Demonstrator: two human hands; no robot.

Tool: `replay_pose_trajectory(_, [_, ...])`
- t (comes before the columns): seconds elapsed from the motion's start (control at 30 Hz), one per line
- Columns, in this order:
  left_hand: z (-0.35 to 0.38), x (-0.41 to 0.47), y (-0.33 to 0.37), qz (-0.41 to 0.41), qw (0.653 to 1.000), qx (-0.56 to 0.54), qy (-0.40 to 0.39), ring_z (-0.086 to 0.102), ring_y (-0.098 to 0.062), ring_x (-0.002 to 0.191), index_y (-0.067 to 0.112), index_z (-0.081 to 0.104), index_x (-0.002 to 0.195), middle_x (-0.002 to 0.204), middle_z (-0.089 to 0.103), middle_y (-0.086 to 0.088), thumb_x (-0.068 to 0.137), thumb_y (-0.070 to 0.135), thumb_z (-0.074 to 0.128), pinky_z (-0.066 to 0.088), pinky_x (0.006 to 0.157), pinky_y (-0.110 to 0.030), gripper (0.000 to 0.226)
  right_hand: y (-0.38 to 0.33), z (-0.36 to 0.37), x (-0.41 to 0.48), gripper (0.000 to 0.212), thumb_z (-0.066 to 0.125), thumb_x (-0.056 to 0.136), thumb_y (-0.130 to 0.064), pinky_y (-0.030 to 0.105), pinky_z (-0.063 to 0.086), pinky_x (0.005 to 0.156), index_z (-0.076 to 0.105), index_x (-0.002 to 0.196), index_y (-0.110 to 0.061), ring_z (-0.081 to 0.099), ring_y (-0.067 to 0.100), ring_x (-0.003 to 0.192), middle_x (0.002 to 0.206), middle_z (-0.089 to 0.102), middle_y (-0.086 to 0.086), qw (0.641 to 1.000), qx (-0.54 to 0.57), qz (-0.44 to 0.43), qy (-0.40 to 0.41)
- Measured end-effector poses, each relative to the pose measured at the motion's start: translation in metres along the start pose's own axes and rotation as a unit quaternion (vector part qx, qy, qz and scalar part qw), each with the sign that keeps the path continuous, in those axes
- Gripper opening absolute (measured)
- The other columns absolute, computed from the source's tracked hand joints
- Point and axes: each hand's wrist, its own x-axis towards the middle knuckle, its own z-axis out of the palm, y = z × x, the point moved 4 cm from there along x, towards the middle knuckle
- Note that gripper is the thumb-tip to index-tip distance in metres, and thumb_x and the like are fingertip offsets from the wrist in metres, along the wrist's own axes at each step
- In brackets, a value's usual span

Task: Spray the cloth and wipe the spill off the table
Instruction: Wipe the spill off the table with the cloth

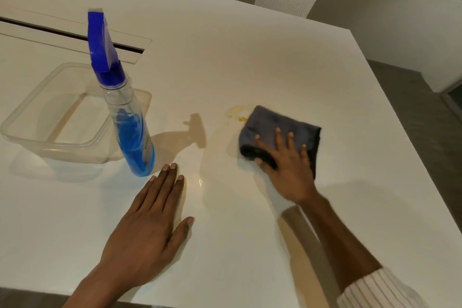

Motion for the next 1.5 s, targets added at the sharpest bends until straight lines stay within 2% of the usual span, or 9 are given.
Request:
replay_pose_trajectory(0.1, [0.001, 0.000, -0.001, -0.001, 1.000, -0.003, -0.002, -0.005, -0.016, 0.167, 0.012, 0.012, 0.170, 0.181, -0.002, -0.005, 0.109, 0.061, 0.027, -0.001, 0.131, -0.032, 0.080, -0.022, 0.009, -0.055, 0.062, 0.019, 0.095, -0.068, 0.057, 0.007, 0.126, 0.007, 0.155, -0.056, -0.004, 0.031, 0.158, 0.172, -0.001, -0.001, 0.997, 0.000, -0.076, 0.018])
replay_pose_trajectory(0.2, [0.000, 0.000, -0.001, -0.005, 1.000, -0.008, 0.001, 0.001, -0.018, 0.167, 0.011, 0.015, 0.170, 0.180, 0.004, -0.006, 0.108, 0.060, 0.030, 0.001, 0.131, -0.031, 0.080, 0.003, 0.010, -0.092, 0.061, 0.024, 0.095, -0.058, 0.049, 0.001, 0.127, -0.004, 0.150, -0.064, -0.014, 0.025, 0.157, 0.170, -0.012, -0.008, 0.997, -0.004, -0.077, -0.006])
replay_pose_trajectory(0.3, [-0.001, 0.000, -0.001, -0.008, 1.000, -0.005, -0.002, 0.001, -0.017, 0.167, 0.011, 0.016, 0.170, 0.180, 0.006, -0.006, 0.108, 0.060, 0.031, 0.000, 0.132, -0.030, 0.080, 0.056, 0.005, -0.069, 0.060, 0.027, 0.099, -0.056, 0.058, 0.013, 0.124, -0.003, 0.150, -0.064, -0.005, 0.029, 0.158, 0.171, -0.005, -0.006, 0.999, -0.008, -0.030, 0.009])
replay_pose_trajectory(0.43, [0.000, -0.001, -0.001, -0.012, 1.000, -0.001, -0.002, -0.002, -0.016, 0.167, 0.011, 0.015, 0.170, 0.181, 0.003, -0.005, 0.108, 0.060, 0.031, -0.002, 0.132, -0.029, 0.081, 0.090, -0.006, 0.010, 0.057, 0.024, 0.100, -0.064, 0.067, 0.016, 0.120, -0.005, 0.149, -0.065, 0.004, 0.034, 0.157, 0.172, 0.006, 0.003, 0.999, 0.006, 0.032, 0.005])
replay_pose_trajectory(0.6, [0.002, 0.001, -0.002, -0.015, 1.000, -0.007, -0.004, -0.001, -0.016, 0.166, 0.012, 0.017, 0.170, 0.180, 0.005, -0.005, 0.108, 0.061, 0.030, -0.002, 0.131, -0.028, 0.080, 0.049, -0.012, 0.063, 0.060, 0.020, 0.098, -0.068, 0.069, 0.014, 0.119, 0.002, 0.154, -0.056, 0.005, 0.040, 0.156, 0.171, 0.006, 0.007, 1.000, -0.007, 0.005, 0.008])
replay_pose_trajectory(0.87, [0.004, -0.001, -0.004, -0.025, 0.999, -0.027, -0.002, 0.002, -0.016, 0.167, 0.017, 0.014, 0.171, 0.181, -0.001, 0.000, 0.107, 0.064, 0.033, 0.003, 0.131, -0.031, 0.082, 0.017, 0.003, -0.026, 0.061, 0.017, 0.093, -0.070, 0.054, 0.007, 0.125, 0.001, 0.152, -0.062, -0.006, 0.026, 0.158, 0.171, -0.003, -0.008, 0.991, 0.006, -0.130, 0.020])
replay_pose_trajectory(1.03, [0.002, -0.001, -0.003, -0.030, 0.999, -0.026, -0.002, 0.001, -0.015, 0.167, 0.017, 0.015, 0.170, 0.181, -0.001, 0.000, 0.107, 0.064, 0.033, 0.004, 0.131, -0.031, 0.081, 0.078, -0.001, 0.013, 0.056, 0.036, 0.104, -0.052, 0.062, 0.016, 0.122, 0.008, 0.151, -0.062, 0.002, 0.028, 0.158, 0.171, 0.004, -0.005, 0.997, 0.033, -0.074, 0.021])
replay_pose_trajectory(1.2, [0.004, -0.001, -0.003, -0.033, 0.999, -0.029, -0.003, -0.001, -0.014, 0.166, 0.019, 0.013, 0.171, 0.181, -0.003, 0.002, 0.107, 0.066, 0.031, 0.002, 0.131, -0.030, 0.081, 0.072, -0.010, 0.089, 0.058, 0.020, 0.098, -0.068, 0.069, 0.019, 0.118, 0.008, 0.154, -0.057, 0.011, 0.038, 0.156, 0.171, 0.013, 0.005, 1.000, -0.012, -0.024, 0.014])
replay_pose_trajectory(1.5, [0.007, 0.000, -0.004, -0.029, 0.999, -0.023, -0.016, 0.007, -0.016, 0.166, 0.017, 0.017, 0.170, 0.181, 0.004, 0.000, 0.105, 0.066, 0.035, 0.007, 0.130, -0.032, 0.083, 0.000, 0.005, 0.003, 0.063, 0.030, 0.099, -0.062, 0.056, 0.009, 0.124, 0.001, 0.155, -0.056, -0.002, 0.030, 0.158, 0.172, 0.002, -0.002, 0.989, -0.027, -0.139, 0.036])
